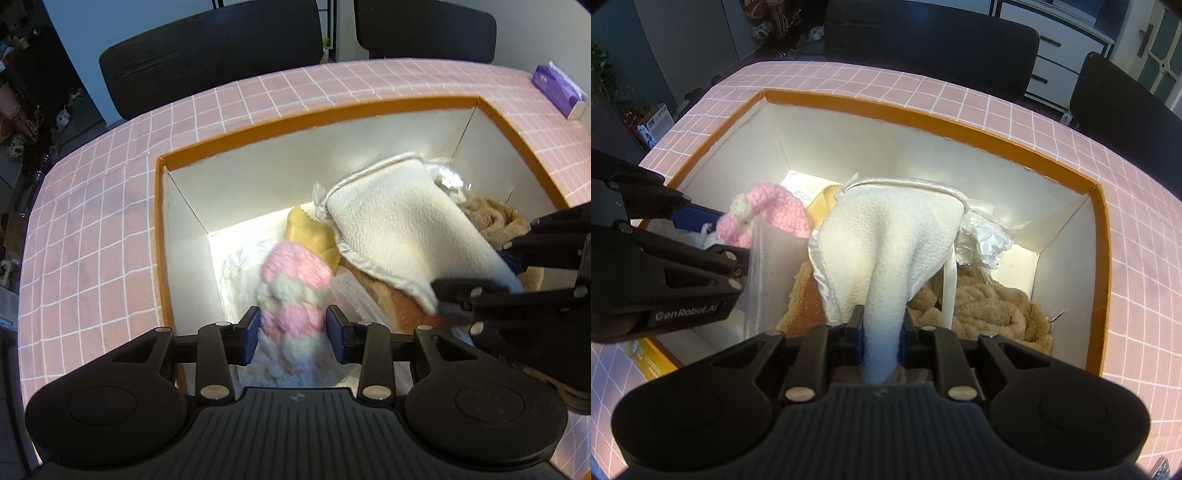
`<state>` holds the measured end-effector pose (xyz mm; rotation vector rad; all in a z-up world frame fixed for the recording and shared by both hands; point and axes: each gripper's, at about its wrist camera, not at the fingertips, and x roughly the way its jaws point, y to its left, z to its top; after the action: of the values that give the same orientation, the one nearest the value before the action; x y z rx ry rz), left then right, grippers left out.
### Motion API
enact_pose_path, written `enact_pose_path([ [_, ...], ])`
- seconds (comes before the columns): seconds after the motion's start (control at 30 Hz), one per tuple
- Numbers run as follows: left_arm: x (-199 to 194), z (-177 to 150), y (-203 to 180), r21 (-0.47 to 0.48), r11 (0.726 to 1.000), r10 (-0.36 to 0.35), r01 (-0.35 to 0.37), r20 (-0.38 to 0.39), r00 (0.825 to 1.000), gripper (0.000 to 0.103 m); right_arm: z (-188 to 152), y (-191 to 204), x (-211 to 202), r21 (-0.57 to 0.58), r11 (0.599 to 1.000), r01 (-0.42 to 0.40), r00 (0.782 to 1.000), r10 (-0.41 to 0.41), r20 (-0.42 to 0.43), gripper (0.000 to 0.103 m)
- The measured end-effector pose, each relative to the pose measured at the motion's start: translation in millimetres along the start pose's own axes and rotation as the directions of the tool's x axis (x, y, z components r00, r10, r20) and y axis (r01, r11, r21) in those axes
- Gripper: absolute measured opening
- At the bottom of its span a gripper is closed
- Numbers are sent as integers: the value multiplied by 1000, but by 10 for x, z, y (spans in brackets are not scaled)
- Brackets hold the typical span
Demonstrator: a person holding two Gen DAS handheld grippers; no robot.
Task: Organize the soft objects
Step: 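Open both tools to release the knitted item and towel in the box, then move both tools back toward the yellow snack packet and knitted orange fruit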
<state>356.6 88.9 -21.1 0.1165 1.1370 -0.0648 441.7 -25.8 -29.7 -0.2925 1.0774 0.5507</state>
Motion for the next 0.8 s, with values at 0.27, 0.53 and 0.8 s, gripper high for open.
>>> enact_pose_path([
  [0.27,-245,-55,83,-33,999,-40,42,57,998,53,-41,65,-235,-27,998,57,997,-56,54,49],
  [0.53,-612,-180,59,-20,996,-81,85,145,986,57,-120,151,-611,-27,997,74,989,-70,128,58],
  [0.8,-1081,-462,48,-20,990,-129,142,308,942,58,-330,322,-1032,-12,996,90,964,-84,253,67],
])
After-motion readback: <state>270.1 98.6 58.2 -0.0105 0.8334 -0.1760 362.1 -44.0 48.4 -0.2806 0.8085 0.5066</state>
